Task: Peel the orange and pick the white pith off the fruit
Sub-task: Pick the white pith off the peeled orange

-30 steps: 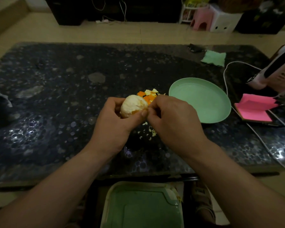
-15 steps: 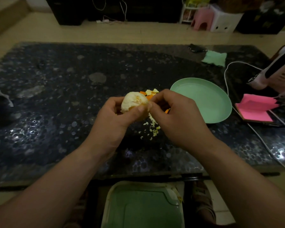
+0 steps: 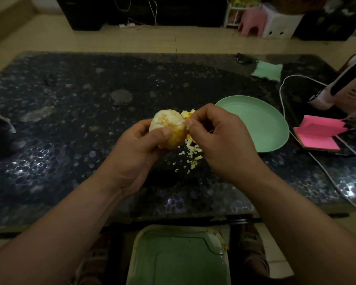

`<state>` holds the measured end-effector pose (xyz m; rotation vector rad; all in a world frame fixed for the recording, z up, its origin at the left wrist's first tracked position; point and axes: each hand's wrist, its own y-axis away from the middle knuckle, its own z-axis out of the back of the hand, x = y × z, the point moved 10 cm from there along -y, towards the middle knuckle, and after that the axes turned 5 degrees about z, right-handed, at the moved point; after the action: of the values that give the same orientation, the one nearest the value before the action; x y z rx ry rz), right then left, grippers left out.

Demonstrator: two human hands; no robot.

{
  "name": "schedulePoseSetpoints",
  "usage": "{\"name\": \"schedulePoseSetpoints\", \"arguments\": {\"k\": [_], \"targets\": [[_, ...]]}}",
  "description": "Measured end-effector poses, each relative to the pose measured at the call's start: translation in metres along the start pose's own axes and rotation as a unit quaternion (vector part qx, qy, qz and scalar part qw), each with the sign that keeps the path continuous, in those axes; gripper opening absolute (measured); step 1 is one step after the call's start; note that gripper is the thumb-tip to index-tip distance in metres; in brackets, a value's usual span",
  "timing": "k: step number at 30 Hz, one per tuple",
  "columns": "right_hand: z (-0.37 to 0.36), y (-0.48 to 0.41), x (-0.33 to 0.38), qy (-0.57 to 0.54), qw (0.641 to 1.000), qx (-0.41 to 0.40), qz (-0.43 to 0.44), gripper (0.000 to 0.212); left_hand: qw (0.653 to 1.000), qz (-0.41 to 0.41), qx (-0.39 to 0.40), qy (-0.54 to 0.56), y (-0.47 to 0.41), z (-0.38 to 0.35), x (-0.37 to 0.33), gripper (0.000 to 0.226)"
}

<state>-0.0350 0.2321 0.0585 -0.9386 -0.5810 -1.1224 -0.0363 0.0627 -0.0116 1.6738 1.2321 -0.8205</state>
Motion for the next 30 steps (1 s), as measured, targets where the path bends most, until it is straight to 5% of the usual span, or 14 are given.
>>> {"name": "schedulePoseSetpoints", "arguments": {"k": [12, 17, 22, 30], "targets": [[-0.002, -0.001, -0.006, -0.077, 0.996, 0.034, -0.025, 0.015, 0.994, 0.036, 0.098, 0.033, -0.002, -0.003, 0.005, 0.057], [-0.004, -0.001, -0.008, -0.088, 0.995, 0.048, -0.026, 0.016, 0.99, 0.045, 0.123, 0.045, 0.002, -0.006, 0.004, 0.04], [-0.001, -0.002, -0.011, -0.095, 0.994, 0.044, -0.029, 0.017, 0.983, 0.065, 0.159, 0.068, 0.007, -0.011, 0.001, 0.074], [0.002, -0.006, -0.021, -0.093, 0.995, 0.033, -0.034, 0.02, 0.975, 0.089, 0.171, 0.105, 0.007, -0.01, 0.003, 0.069]]}}
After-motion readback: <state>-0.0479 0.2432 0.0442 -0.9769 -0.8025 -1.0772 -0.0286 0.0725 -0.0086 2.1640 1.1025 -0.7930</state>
